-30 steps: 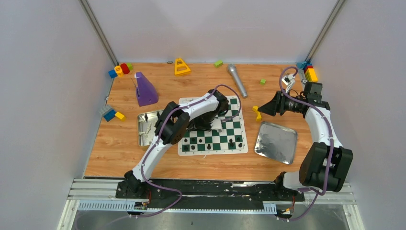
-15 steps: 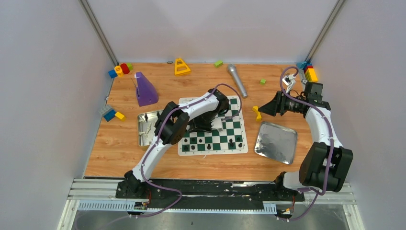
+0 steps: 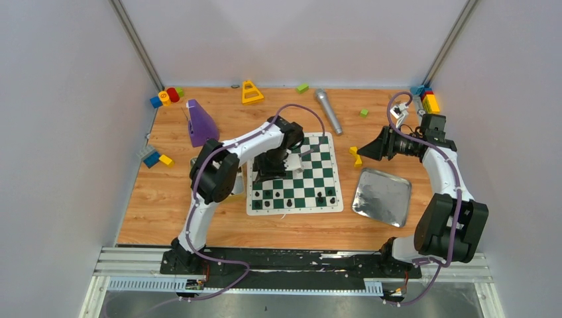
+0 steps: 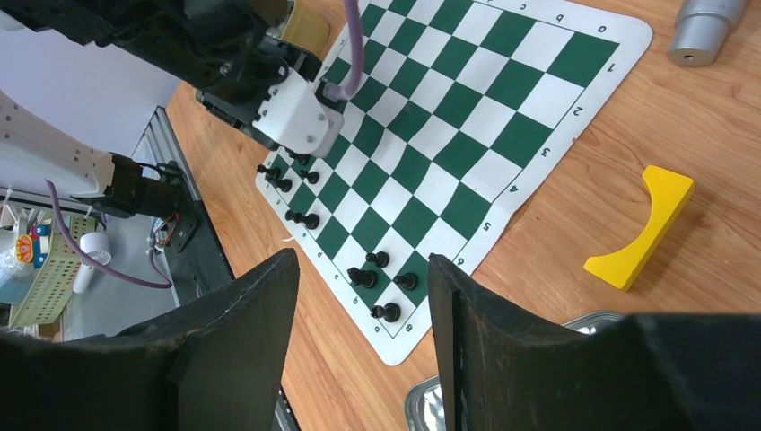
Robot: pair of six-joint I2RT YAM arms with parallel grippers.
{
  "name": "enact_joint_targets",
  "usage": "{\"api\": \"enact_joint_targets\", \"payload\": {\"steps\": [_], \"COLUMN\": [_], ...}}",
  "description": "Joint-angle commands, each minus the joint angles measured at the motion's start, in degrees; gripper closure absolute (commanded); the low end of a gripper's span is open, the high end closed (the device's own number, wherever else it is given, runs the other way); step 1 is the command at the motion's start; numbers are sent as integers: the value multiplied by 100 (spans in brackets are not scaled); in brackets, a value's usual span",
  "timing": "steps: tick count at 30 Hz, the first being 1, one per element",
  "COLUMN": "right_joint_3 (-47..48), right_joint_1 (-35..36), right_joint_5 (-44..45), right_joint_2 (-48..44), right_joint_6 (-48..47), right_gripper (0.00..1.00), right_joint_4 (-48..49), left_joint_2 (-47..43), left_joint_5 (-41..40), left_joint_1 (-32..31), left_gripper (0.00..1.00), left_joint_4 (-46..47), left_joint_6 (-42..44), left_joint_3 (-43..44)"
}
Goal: Set up the chess pieces on the board
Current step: Place the chess piece on the chessboard, then pick up the chess piece from the chessboard.
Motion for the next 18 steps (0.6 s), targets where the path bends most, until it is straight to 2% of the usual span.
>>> {"api": "enact_joint_targets", "payload": {"steps": [1, 7, 11, 18], "right_joint_3": [31, 39, 47, 18], "right_joint_1": [-29, -24, -29, -27], "right_joint_5": [-196, -195, -191, -172], "right_joint_2": [-13, 20, 31, -17], "right_joint_6": [-146, -130, -107, -75], "right_gripper": [44, 44, 44, 44], "right_joint_4": [59, 64, 60, 67], "left_joint_2": [-677, -1271, -1506, -1538], "left_joint_5": [722, 1475, 1615, 1667], "left_joint_1": [311, 784, 878, 914], "left_gripper": [43, 51, 57, 62], "left_joint_4": [894, 1865, 2323, 2747], "left_joint_6": [-257, -519, -586, -590], "left_joint_3": [-310, -1120, -1633, -2174]}}
